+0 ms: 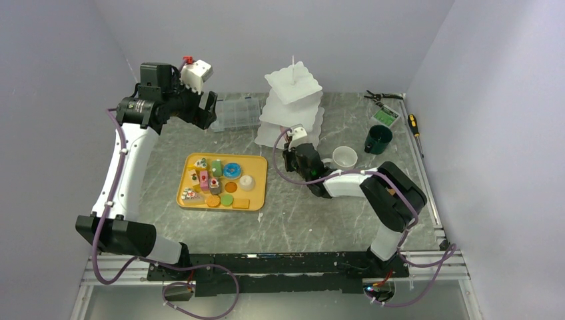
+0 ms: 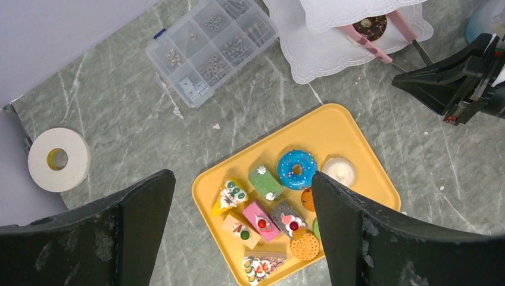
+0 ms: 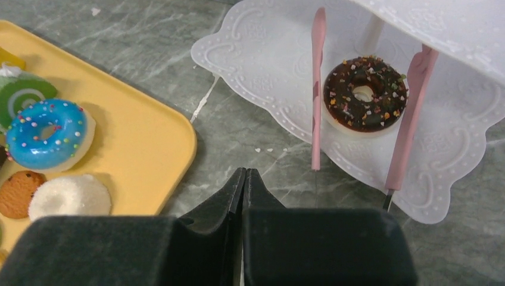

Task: Serve the afternoon tea
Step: Pick up the clamp from the desert table.

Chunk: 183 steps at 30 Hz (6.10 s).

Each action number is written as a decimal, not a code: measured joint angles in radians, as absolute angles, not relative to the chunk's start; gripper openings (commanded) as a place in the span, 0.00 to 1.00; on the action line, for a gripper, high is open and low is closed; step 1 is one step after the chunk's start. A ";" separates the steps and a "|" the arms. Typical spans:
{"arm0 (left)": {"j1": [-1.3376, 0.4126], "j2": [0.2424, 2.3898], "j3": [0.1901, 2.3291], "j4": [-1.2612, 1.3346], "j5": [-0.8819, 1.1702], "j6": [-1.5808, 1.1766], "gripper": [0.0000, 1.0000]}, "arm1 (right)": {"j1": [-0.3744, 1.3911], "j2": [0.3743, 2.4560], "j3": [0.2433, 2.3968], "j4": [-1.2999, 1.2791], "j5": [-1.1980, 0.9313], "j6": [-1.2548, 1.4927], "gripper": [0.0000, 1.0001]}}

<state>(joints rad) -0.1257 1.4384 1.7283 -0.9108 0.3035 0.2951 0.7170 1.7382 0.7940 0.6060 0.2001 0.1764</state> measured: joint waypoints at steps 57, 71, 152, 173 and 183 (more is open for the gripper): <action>-0.125 1.425 1.723 -0.926 0.318 0.303 0.92 | 0.741 1.821 0.886 0.381 0.373 0.127 0.48; -0.124 1.417 1.723 -0.926 0.326 0.308 0.92 | 0.690 1.745 0.878 0.393 0.344 0.104 0.49; -0.486 1.206 1.562 -1.393 0.577 1.163 0.60 | 0.992 1.467 1.593 -0.824 -0.400 -0.150 0.00; -0.489 1.137 1.443 -1.245 0.640 0.894 0.03 | 0.996 1.374 1.605 -0.654 -0.319 -0.143 0.95; -0.486 1.076 1.407 -0.997 0.785 0.404 0.03 | 0.855 1.019 1.420 -0.274 -0.239 -0.059 1.00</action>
<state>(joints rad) -0.4858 1.0756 1.4067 -0.9970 0.7845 0.4038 0.8551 1.0195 1.4200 -0.2745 -0.2386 -0.0586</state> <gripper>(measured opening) 0.080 0.994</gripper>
